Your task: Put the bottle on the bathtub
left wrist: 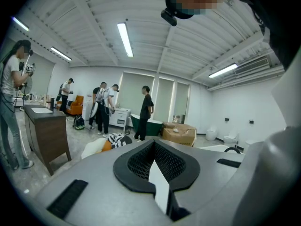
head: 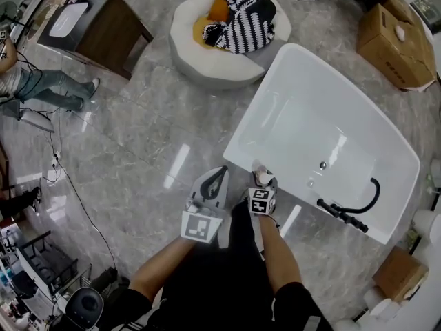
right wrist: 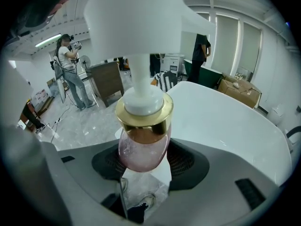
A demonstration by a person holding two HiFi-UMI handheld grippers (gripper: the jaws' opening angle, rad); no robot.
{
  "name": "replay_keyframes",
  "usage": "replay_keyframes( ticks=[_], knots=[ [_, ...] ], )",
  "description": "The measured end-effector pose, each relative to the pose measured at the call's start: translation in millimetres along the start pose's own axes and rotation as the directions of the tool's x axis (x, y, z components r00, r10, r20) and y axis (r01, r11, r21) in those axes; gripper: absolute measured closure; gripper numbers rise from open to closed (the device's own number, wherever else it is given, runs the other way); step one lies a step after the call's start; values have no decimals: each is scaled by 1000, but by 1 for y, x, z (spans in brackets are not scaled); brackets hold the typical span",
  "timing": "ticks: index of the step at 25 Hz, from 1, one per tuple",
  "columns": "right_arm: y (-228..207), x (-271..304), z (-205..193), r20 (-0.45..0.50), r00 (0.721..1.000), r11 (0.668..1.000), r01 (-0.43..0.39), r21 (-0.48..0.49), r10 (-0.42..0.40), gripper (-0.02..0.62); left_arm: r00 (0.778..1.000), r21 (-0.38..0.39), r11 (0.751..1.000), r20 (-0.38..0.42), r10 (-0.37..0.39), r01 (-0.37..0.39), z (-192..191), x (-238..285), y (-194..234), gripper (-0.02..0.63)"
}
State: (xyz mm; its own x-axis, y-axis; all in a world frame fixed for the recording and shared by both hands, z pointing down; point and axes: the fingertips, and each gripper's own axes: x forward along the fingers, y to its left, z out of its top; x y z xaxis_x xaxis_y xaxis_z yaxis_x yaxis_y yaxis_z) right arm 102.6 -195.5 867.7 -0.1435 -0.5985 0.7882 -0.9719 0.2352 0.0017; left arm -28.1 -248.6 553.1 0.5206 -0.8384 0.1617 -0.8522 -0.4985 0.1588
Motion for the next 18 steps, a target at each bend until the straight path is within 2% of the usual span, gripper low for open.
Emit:
replay_keyframes(
  ticks=[11, 18],
  knots=[
    [1, -1, -1, -34, 999, 1000, -5, -6, 5, 360, 1000, -6, 1000, 22, -3, 4, 7, -8, -3, 591],
    [4, -9, -1, -70, 997, 999, -36, 3, 36, 345, 999, -8, 1000, 37, -5, 5, 12, -12, -5, 591]
  ],
)
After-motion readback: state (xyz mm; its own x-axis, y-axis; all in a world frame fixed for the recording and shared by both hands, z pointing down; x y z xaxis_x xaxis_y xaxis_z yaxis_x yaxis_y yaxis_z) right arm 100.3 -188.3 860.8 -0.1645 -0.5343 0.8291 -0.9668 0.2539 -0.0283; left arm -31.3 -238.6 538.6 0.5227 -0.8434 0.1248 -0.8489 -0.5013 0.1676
